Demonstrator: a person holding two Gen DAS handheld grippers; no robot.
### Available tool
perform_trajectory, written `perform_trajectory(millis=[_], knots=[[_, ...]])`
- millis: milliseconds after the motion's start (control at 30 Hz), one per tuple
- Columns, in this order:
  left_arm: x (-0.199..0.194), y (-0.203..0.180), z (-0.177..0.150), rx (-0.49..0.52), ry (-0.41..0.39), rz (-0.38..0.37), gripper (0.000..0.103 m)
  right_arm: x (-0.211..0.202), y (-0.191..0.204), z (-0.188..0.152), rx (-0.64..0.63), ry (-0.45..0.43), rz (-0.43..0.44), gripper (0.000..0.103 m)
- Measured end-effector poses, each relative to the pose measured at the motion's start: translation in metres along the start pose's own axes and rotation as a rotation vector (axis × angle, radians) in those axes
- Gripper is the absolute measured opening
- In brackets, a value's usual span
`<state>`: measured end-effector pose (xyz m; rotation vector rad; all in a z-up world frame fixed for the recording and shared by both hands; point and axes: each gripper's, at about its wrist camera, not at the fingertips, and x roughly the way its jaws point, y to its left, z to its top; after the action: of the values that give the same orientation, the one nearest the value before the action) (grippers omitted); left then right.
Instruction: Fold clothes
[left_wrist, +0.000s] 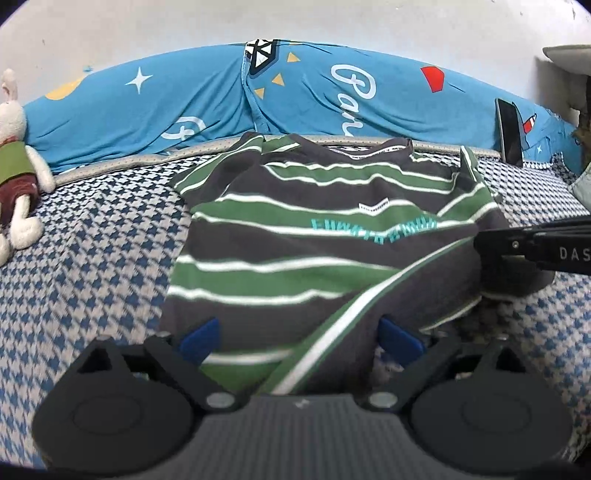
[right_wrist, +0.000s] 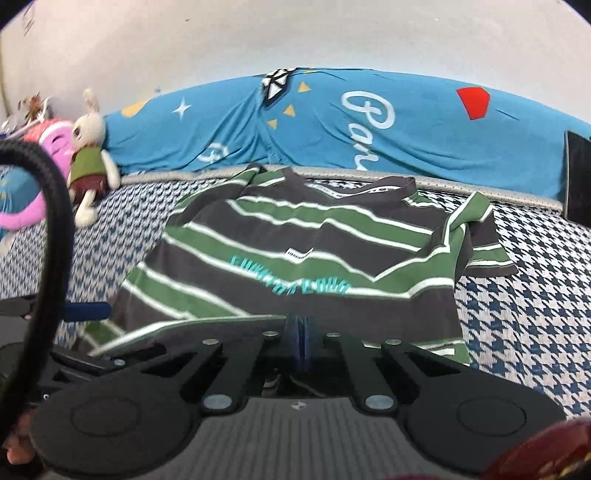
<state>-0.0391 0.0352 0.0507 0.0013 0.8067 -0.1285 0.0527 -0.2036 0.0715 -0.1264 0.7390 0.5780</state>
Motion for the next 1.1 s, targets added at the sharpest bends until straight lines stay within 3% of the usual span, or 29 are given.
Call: perform_trajectory(millis=[500,633,800,1100], knots=[[0.046,0.028,0.028,-0.103,0.096,-0.026,0.098,0.031,-0.033,0.016,0.161,0.038,-0.049,0.004],[0.053,0.029,0.028,-0.111,0.107,-0.024,0.099,0.019,-0.042,0.019,0.196,0.024,0.009,0.005],[0.056,0.027,0.026,-0.1,0.103,-0.024,0.1,0.003,-0.025,0.009,0.083,0.035,0.062,0.006],[0.062,0.026,0.025,-0.097,0.091,-0.023,0.102,-0.005,0.009,-0.013,-0.192,0.039,0.073,0.03]])
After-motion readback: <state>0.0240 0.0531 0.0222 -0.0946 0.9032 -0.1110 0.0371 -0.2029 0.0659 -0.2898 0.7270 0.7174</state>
